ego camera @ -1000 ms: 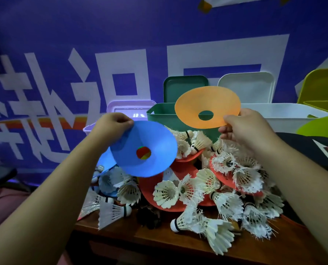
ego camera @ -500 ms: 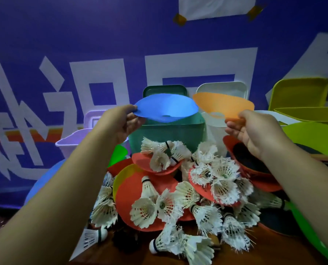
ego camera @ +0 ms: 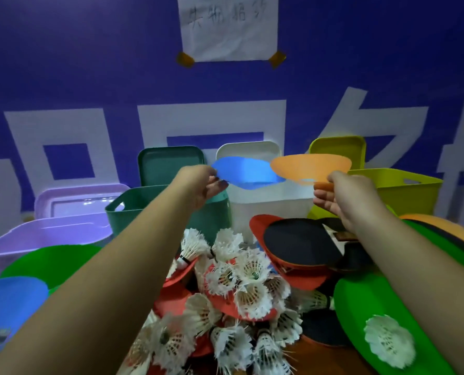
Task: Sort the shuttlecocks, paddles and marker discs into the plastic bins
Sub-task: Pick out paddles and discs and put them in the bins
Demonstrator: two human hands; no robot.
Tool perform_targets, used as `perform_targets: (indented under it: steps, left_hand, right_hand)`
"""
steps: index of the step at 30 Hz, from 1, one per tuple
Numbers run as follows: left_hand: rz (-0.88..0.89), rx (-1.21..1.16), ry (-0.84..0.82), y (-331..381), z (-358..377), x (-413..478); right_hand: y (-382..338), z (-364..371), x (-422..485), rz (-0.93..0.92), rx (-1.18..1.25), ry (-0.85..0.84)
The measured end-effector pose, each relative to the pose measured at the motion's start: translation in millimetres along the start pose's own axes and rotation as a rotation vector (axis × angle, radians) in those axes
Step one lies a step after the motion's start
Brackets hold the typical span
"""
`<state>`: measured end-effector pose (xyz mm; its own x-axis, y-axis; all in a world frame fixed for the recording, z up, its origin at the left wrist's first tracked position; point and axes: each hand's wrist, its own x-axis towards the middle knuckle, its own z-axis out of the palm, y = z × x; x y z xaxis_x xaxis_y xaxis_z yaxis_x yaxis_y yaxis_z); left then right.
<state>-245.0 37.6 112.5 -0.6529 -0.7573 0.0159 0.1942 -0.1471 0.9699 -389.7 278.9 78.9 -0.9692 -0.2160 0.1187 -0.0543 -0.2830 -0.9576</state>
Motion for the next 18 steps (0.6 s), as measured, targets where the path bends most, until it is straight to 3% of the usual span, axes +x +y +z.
perform_targets:
  steps: [4,8,12,15,18]
  left_hand:
    - [0.060,0.307,0.004,-18.6,23.8,3.3]
    - [0.102,0.460,-0.043,-30.9,25.2,1.2]
    - [0.103,0.498,-0.129,-28.7,8.3,-6.7]
    - [0.090,0.465,-0.141,-20.8,-12.8,-20.8]
    - [0.082,0.474,-0.157,-10.1,-37.1,-39.9]
  right_hand:
    - [-0.9,-16.7,9.3,-0.017,-0.042,0.060]
    - [0.5,-18.7,16.9,-0.012,-0.077,0.033]
    - [0.4,-5.2,22.3,0.019,-0.094,0.011]
    - [-0.6,11.5,22.7,0.087,-0.059,-0.107]
    - [5.9,22.5,23.0,0.116,-0.227,-0.203]
